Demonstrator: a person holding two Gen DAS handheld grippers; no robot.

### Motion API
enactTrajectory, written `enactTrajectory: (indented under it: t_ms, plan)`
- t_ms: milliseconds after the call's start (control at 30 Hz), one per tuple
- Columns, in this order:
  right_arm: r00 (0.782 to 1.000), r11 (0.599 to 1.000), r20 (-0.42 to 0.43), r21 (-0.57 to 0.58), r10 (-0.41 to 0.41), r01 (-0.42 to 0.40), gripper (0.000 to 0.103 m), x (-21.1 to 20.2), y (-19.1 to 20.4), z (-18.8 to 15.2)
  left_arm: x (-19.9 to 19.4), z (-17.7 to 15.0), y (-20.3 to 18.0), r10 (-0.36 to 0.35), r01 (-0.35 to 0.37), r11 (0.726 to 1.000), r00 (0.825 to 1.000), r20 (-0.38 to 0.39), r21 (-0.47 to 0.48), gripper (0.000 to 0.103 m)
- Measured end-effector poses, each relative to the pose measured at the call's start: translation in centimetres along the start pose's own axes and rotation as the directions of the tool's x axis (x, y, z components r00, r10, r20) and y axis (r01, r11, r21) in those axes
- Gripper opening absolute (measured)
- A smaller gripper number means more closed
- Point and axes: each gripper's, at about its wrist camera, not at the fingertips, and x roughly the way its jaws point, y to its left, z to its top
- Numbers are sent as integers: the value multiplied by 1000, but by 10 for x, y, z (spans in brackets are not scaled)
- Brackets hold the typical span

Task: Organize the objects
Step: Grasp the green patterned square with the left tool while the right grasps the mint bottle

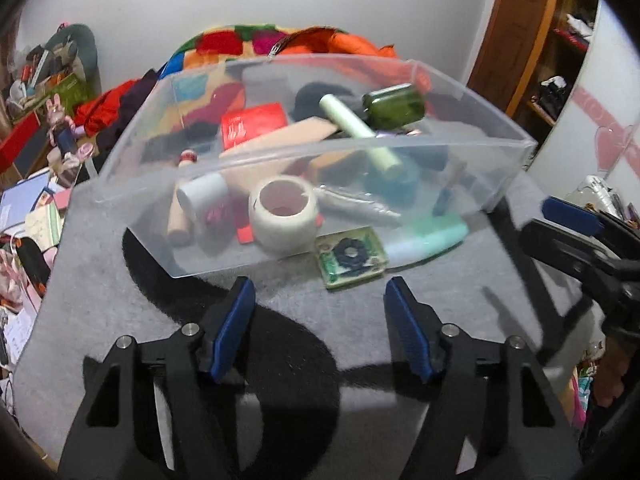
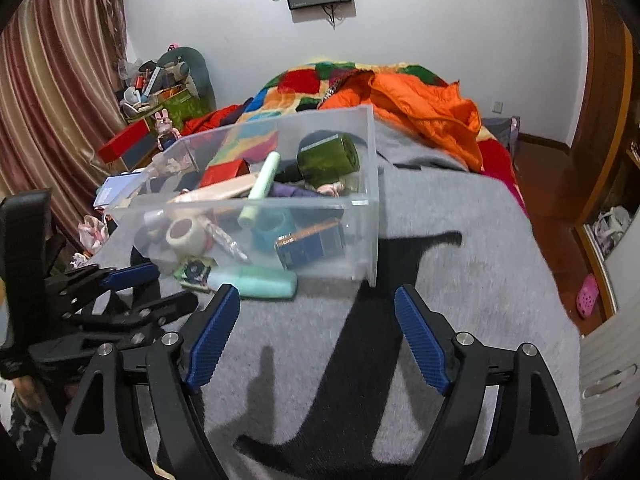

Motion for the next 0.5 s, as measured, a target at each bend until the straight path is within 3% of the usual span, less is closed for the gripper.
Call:
enactTrajectory:
  t_ms: [133, 200, 267, 367, 500]
  plan:
    - [1000, 1000, -24, 12, 8, -8, 78, 7, -2, -4, 2, 3, -7, 0, 1, 1000, 1000, 12, -11, 66]
    - [999, 1000, -36, 10, 7, -6, 78, 11, 0, -6, 4, 7, -11, -11, 11, 1000, 1000, 12, -17, 53]
    - [999, 1000, -46, 3, 2, -2, 79, 15, 2, -8, 7, 10, -15, -17, 18, 1000, 1000, 12, -21, 50]
    - [998, 1000, -60, -4, 12, -12, 79, 18, 5, -12, 7, 10, -15, -32, 32, 999, 999, 20, -28, 38]
    - [997, 1000, -73, -8, 28, -29, 81, 23, 11, -12, 3, 5, -6, -49, 50, 997, 998, 32, -57, 35]
